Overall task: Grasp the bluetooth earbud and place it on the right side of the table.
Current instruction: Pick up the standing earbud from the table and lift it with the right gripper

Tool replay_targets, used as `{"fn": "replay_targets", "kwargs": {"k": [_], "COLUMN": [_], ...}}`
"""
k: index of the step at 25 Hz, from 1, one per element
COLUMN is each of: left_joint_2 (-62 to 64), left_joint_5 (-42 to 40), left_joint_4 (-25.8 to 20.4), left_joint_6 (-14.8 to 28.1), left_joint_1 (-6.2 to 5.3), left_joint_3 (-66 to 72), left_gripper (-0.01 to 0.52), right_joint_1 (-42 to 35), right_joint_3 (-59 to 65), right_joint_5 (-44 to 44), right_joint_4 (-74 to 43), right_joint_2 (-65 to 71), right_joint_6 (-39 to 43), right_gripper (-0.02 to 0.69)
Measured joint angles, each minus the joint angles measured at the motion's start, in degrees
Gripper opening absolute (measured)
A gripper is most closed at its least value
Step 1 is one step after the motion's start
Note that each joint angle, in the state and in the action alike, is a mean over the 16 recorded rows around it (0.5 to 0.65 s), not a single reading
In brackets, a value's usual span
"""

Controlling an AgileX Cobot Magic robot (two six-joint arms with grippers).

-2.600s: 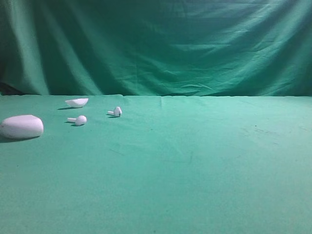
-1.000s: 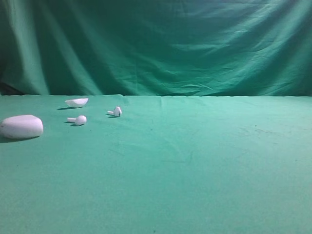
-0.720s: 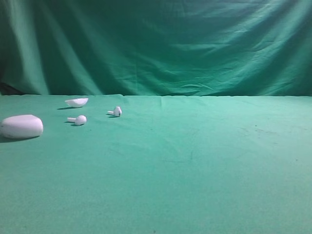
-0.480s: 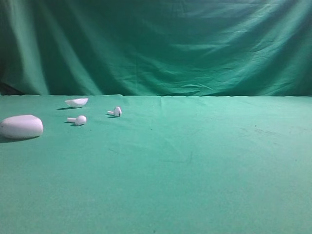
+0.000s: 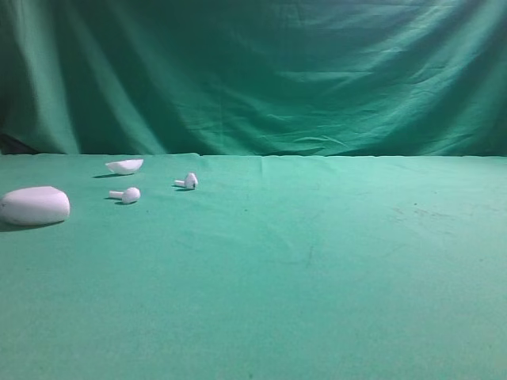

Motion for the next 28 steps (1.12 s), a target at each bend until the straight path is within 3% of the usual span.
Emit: {"fn": "replay_targets", "kwargs": {"k": [13,22,28], "left_joint_2": [0.0,0.0,0.0], "left_joint_5": [0.0,0.0,0.0], "left_joint_4": [0.0,0.0,0.0], "left_joint_6": [0.0,0.0,0.0], "left_joint_1": [0.0,0.0,0.0], "left_joint_3": [0.0,0.0,0.0], "left_gripper": [0.0,0.0,0.0], "right_joint_1": [18.2,23.2,24.6], "right_joint_3": [-35.0,-61.6,-73.1], "right_joint_5": [10.9,17.7,19.0], "right_joint_4": [-8.9,-9.8,-9.8], "right_joint_2": [36.5,59.6,69.9], "right_joint_6": [7.8,10.5,12.5], "right_gripper": [0.035,0.202,0.313]}}
